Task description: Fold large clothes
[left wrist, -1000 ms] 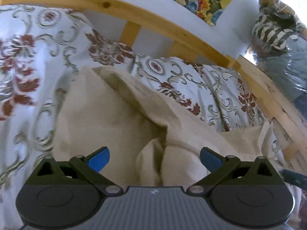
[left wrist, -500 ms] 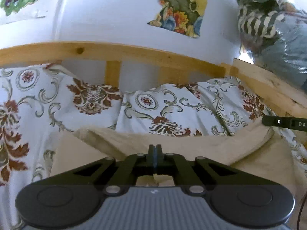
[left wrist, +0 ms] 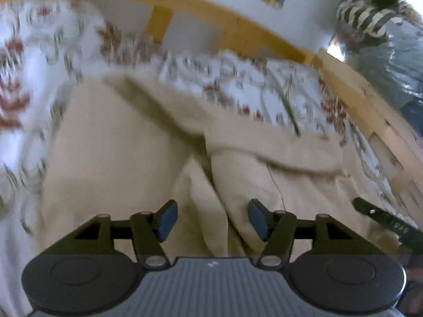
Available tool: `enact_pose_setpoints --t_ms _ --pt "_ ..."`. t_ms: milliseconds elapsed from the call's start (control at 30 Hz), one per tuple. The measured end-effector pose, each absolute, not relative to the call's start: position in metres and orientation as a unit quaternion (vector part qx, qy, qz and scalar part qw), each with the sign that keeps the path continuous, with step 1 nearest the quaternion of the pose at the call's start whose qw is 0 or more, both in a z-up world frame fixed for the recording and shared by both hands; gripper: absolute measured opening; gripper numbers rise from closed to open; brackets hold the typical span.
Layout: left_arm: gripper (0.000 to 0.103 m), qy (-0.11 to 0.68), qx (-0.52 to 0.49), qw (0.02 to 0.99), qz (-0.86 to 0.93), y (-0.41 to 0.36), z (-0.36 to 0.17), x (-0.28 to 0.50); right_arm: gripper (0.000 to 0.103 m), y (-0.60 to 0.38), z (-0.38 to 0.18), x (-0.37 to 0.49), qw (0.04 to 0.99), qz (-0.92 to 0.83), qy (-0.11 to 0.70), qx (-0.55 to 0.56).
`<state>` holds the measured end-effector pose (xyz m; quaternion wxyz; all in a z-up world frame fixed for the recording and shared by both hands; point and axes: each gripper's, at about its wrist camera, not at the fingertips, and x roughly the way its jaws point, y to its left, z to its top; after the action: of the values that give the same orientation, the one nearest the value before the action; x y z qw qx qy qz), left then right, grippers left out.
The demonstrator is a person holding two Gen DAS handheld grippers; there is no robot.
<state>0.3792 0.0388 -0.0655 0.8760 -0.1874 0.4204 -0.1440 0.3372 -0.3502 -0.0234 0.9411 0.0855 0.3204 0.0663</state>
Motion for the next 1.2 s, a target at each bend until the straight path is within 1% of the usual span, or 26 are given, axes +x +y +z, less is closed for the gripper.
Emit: enact_pose_setpoints --t_ms 33,67,100,133,167,233,267,333,367,400,433,467,500,533,567,600,667,767,833,867,900,933,1000,1133,1167,1200 --pt "0.023 0.426 -0.188 0.872 -0.150 0.037 -0.068 0.381 0.044 -0.351 -0.030 0.332 0.937 0.065 0.327 0.103" --pt "0.013 0.427 -0.180 0.874 -0.147 0.034 -0.067 0.383 0.034 -0.349 -0.037 0.328 0.933 0.065 0.334 0.117" --pt "0.012 0.421 -0.168 0.881 -0.137 0.031 -0.062 0.384 0.026 -0.346 -0.040 0.325 0.931 0.068 0.338 0.123" --pt "0.007 0.410 -0.154 0.890 -0.124 0.029 -0.058 0.384 0.023 -0.339 -0.041 0.324 0.929 0.073 0.343 0.122" --pt "0.006 0.396 -0.139 0.901 -0.110 0.028 -0.053 0.385 0.021 -0.331 -0.041 0.323 0.926 0.082 0.349 0.117" --pt "0.006 0.379 -0.128 0.912 -0.092 0.031 -0.047 0.389 0.020 -0.320 -0.040 0.320 0.921 0.100 0.359 0.117" --pt "0.006 0.386 -0.130 0.908 -0.095 0.033 -0.048 0.393 0.020 -0.315 -0.040 0.319 0.920 0.104 0.362 0.106" --pt "0.006 0.399 -0.136 0.900 -0.112 0.036 -0.051 0.393 0.024 -0.310 -0.035 0.317 0.926 0.099 0.357 0.078" --pt "0.013 0.402 -0.136 0.898 -0.116 0.037 -0.051 0.390 0.028 -0.313 -0.031 0.315 0.929 0.091 0.352 0.069" --pt "0.018 0.402 -0.134 0.899 -0.112 0.039 -0.049 0.386 0.031 -0.317 -0.025 0.314 0.932 0.084 0.347 0.065" --pt "0.031 0.397 -0.131 0.902 -0.108 0.041 -0.047 0.381 0.034 -0.323 -0.015 0.311 0.939 0.076 0.330 0.056" --pt "0.044 0.387 -0.126 0.908 -0.103 0.042 -0.044 0.378 0.042 -0.326 -0.005 0.310 0.948 0.066 0.307 0.038" --pt "0.049 0.370 -0.118 0.917 -0.096 0.042 -0.041 0.377 0.052 -0.326 0.000 0.313 0.955 0.058 0.291 0.017" --pt "0.056 0.352 -0.111 0.925 -0.087 0.039 -0.037 0.380 0.056 -0.325 0.005 0.320 0.959 0.054 0.279 -0.006" --pt "0.062 0.342 -0.109 0.930 -0.077 0.035 -0.034 0.384 0.060 -0.321 0.009 0.331 0.962 0.054 0.268 -0.022" --pt "0.064 0.338 -0.112 0.932 -0.069 0.030 -0.032 0.391 0.061 -0.317 0.009 0.342 0.963 0.058 0.260 -0.030" --pt "0.075 0.331 -0.111 0.935 -0.063 0.018 -0.032 0.405 0.065 -0.304 0.001 0.369 0.962 0.061 0.259 -0.065" --pt "0.077 0.354 -0.061 0.932 -0.041 -0.006 -0.049 0.427 0.065 -0.289 -0.024 0.399 0.954 0.038 0.259 -0.147" --pt "0.078 0.365 -0.046 0.929 -0.035 -0.016 -0.067 0.433 0.069 -0.285 -0.043 0.417 0.942 0.026 0.274 -0.194" --pt "0.083 0.362 -0.042 0.930 -0.037 -0.018 -0.075 0.431 0.069 -0.284 -0.051 0.426 0.936 0.025 0.284 -0.204" --pt "0.085 0.355 -0.038 0.933 -0.039 -0.020 -0.082 0.428 0.069 -0.284 -0.057 0.432 0.933 0.025 0.291 -0.209" --pt "0.087 0.351 -0.040 0.934 -0.042 -0.020 -0.086 0.427 0.069 -0.285 -0.061 0.437 0.932 0.025 0.296 -0.208" --pt "0.088 0.349 -0.050 0.935 -0.047 -0.014 -0.085 0.421 0.069 -0.290 -0.061 0.440 0.934 0.027 0.300 -0.190" --pt "0.089 0.345 -0.078 0.934 -0.055 0.005 -0.066 0.395 0.071 -0.302 -0.030 0.402 0.949 0.013 0.288 -0.130" --pt "0.092 0.339 -0.081 0.935 -0.063 0.009 -0.061 0.385 0.074 -0.307 -0.022 0.386 0.952 0.015 0.285 -0.111" --pt "0.093 0.335 -0.084 0.936 -0.071 0.012 -0.057 0.374 0.080 -0.311 -0.017 0.369 0.956 0.019 0.277 -0.097"
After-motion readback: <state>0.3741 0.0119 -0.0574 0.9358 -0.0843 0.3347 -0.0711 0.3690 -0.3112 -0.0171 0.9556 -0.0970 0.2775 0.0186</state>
